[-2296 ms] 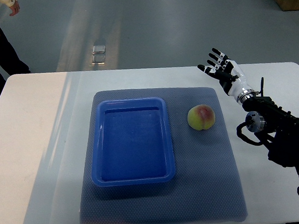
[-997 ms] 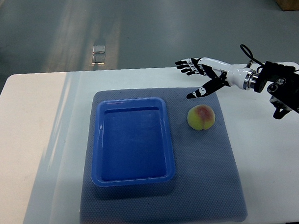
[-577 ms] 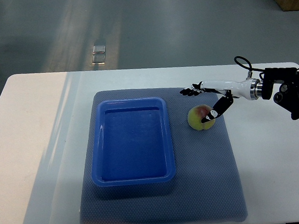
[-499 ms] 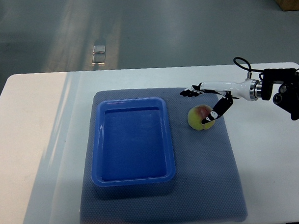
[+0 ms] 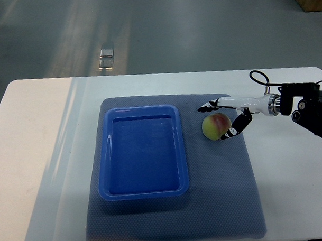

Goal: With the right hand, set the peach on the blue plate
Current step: 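Close the right hand fingers around the peach and lift it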

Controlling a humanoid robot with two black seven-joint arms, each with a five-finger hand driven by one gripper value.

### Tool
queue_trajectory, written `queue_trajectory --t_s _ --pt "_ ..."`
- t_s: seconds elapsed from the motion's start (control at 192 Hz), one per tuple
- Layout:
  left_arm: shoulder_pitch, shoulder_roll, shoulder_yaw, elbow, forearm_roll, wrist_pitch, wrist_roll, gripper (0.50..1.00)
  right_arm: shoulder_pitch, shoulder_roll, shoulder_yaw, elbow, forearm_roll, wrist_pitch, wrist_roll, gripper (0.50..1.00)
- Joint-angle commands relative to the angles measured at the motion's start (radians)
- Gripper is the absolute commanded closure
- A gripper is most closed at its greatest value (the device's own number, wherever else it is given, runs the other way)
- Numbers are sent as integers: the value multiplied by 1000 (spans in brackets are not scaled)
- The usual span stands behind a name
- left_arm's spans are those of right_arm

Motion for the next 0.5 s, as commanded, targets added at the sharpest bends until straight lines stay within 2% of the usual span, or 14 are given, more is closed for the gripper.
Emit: queue_trajectory --t_s 0.0,0.14,0.208,0.26,0.306,0.312,0.494 --pt "0 0 0 0 0 0 0 500 5 1 -26 -11 -8 -16 0 685" --pt "0 0 0 0 0 0 0 500 5 1 -33 -25 -10 -19 0 718" --pt "0 0 1 0 0 2 0 500 5 3 -33 -34 -10 -21 0 748" --pt "0 0 1 0 0 0 0 500 5 3 -33 -43 -10 -25 0 793" --pt "0 0 1 0 0 0 0 500 5 3 -33 -43 -10 -25 0 793" --pt "0 0 1 0 0 0 0 500 6 3 -31 -45 -10 -31 0 813" --pt "0 0 1 0 0 0 0 500 38 6 -14 -43 1 -38 1 834"
